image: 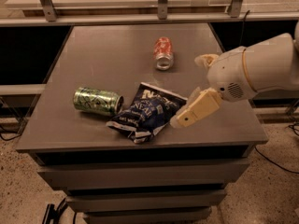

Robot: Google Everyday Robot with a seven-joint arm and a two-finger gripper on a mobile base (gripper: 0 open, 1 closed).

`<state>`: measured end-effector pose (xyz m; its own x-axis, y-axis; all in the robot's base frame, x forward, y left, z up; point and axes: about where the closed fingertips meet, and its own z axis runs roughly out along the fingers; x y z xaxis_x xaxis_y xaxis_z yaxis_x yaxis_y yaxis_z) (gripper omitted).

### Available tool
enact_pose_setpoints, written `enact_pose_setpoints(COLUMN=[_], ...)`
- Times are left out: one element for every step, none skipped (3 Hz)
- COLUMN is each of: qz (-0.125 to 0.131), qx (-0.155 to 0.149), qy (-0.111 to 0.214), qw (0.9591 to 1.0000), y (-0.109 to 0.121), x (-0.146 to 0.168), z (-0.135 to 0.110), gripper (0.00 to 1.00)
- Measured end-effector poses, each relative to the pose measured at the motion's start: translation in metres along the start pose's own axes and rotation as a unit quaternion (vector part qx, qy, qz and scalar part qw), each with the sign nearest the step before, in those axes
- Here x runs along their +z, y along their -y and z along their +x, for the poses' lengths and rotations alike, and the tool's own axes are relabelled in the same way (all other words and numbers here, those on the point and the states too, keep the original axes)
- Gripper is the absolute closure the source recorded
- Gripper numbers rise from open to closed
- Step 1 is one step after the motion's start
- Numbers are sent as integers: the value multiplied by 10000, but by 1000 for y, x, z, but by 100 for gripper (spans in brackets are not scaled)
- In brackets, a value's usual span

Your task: Move blue chip bag near coke can

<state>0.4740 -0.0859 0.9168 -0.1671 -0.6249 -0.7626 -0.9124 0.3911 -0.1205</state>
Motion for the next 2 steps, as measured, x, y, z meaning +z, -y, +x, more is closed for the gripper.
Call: enact_pose_setpoints(qz=[-146, -382], qx=[60, 58], qy=[65, 141], qw=[9999, 9992], y=[0, -8], x=[34, 62], z=[15, 19], gripper=[0, 0])
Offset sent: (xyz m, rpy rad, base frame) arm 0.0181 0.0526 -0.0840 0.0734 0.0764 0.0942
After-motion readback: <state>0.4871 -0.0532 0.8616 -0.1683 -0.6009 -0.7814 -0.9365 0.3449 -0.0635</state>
